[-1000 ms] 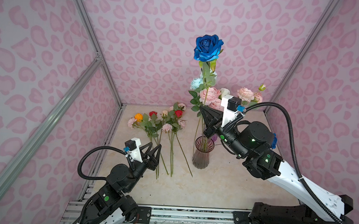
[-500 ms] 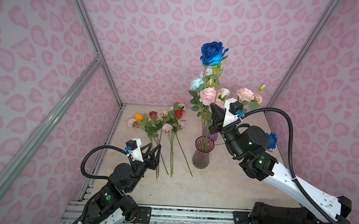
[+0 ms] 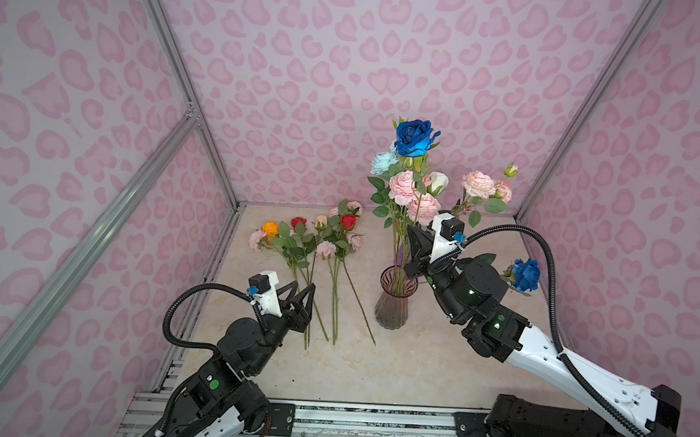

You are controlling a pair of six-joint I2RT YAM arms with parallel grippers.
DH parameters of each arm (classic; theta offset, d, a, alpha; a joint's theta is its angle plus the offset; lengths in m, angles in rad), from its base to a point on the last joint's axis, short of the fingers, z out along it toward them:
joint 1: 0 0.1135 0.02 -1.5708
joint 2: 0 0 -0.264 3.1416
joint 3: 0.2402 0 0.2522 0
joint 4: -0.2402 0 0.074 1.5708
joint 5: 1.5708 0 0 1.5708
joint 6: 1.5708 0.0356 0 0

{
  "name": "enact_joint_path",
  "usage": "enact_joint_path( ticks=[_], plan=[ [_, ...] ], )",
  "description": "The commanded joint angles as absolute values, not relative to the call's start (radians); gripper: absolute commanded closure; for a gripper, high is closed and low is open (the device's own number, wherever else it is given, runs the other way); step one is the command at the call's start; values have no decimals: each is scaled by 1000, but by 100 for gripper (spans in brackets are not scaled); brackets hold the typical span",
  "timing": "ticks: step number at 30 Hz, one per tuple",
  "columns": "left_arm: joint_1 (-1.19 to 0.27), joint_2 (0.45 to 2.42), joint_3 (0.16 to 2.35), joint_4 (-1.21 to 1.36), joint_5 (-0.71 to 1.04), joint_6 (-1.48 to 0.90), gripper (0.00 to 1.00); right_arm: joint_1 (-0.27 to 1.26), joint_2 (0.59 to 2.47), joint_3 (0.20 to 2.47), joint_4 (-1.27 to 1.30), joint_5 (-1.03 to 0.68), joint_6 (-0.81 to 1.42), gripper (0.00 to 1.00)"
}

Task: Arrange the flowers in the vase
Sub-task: 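Lower the blue rose stem into the mauve vase with right gripper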

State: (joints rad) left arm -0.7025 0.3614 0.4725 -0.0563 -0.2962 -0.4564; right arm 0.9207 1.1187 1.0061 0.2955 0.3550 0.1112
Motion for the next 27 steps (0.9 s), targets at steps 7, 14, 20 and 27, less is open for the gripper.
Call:
enact_joint_path(
  ticks=[7, 14, 20, 27],
  plan=[
    [-702, 340, 450, -32, -311, -485, 45, 920, 1100, 905, 285, 360, 218, 86],
    [-702, 337, 446, -30, -313, -494, 45, 925, 1076, 895, 259, 369, 218, 72],
    [-701, 364, 448, -26, -310, -498, 45, 928, 1065, 904, 223, 381, 209, 68],
    [-701, 403, 449, -14, -303, -500, 45, 938, 1001, 892, 201, 388, 206, 68]
  ],
)
